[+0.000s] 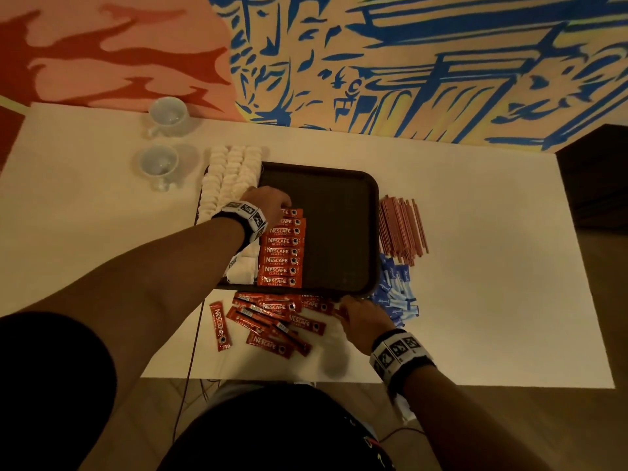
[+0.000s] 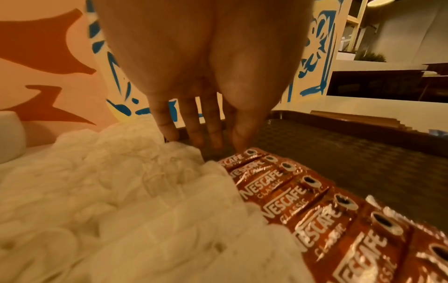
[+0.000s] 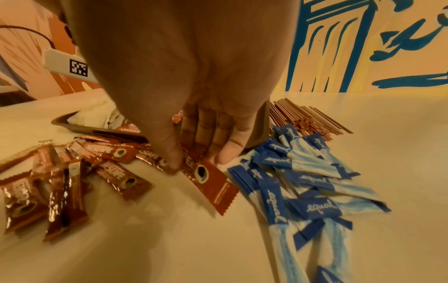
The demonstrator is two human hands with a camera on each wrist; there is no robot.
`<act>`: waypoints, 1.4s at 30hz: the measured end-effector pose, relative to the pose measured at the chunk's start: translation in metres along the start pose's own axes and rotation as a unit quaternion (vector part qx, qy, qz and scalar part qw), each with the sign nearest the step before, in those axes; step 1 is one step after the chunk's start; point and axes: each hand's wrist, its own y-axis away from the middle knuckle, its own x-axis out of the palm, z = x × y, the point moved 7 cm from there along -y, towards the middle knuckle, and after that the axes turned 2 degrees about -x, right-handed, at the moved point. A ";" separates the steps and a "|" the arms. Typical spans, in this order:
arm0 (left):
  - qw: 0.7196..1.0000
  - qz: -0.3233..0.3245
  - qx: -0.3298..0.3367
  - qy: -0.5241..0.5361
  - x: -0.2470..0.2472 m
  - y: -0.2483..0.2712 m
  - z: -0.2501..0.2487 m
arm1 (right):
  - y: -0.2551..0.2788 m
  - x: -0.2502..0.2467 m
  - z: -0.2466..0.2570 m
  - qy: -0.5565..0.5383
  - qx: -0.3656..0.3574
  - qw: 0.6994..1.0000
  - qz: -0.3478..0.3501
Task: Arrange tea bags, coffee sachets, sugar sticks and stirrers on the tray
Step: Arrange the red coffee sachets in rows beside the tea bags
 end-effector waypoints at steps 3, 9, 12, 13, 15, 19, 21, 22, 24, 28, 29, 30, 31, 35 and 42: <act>0.997 -0.025 -0.029 0.066 -0.014 0.020 0.004 | 0.001 -0.006 0.014 -0.029 -0.022 0.999 -0.009; 0.964 -0.144 -0.049 0.216 -0.030 0.110 0.018 | -0.001 -0.008 0.044 -0.088 -0.056 0.995 -0.013; 0.951 -0.159 -0.095 0.247 -0.013 0.164 0.031 | -0.002 -0.002 0.049 -0.063 -0.069 0.995 -0.024; 0.947 -0.152 -0.120 0.256 -0.005 0.183 0.035 | -0.002 0.002 0.052 -0.044 -0.074 0.996 -0.020; 0.946 -0.124 -0.156 0.254 0.017 0.218 0.041 | -0.003 0.010 0.060 -0.006 -0.084 0.996 -0.022; 0.949 -0.025 -0.227 0.216 0.069 0.262 0.050 | -0.008 0.026 0.081 0.007 -0.099 0.995 -0.015; 0.949 0.014 -0.250 0.190 0.085 0.272 0.051 | -0.011 0.040 0.088 0.015 -0.109 0.994 0.009; 0.950 0.026 -0.258 0.173 0.090 0.274 0.050 | -0.012 0.044 0.092 0.022 -0.112 0.993 0.011; 0.949 0.055 -0.278 0.140 0.100 0.276 0.049 | -0.017 0.053 0.095 0.046 -0.111 0.993 0.012; 0.937 0.083 -0.319 0.113 0.123 0.274 0.055 | -0.025 0.063 0.107 0.056 -0.115 0.992 -0.009; 0.933 0.086 -0.329 0.116 0.126 0.273 0.057 | -0.027 0.064 0.110 0.057 -0.119 0.991 -0.018; 0.931 0.086 -0.335 0.119 0.128 0.271 0.060 | -0.030 0.066 0.113 0.064 -0.122 0.990 -0.024; 0.930 0.085 -0.337 0.121 0.130 0.269 0.061 | -0.032 0.068 0.115 0.073 -0.123 0.989 -0.026; 0.932 0.097 -0.326 0.123 0.134 0.262 0.066 | -0.042 0.071 0.119 0.082 -0.109 0.990 -0.030; 0.942 0.115 -0.292 0.119 0.131 0.257 0.081 | -0.049 0.069 0.121 0.133 -0.104 0.986 -0.012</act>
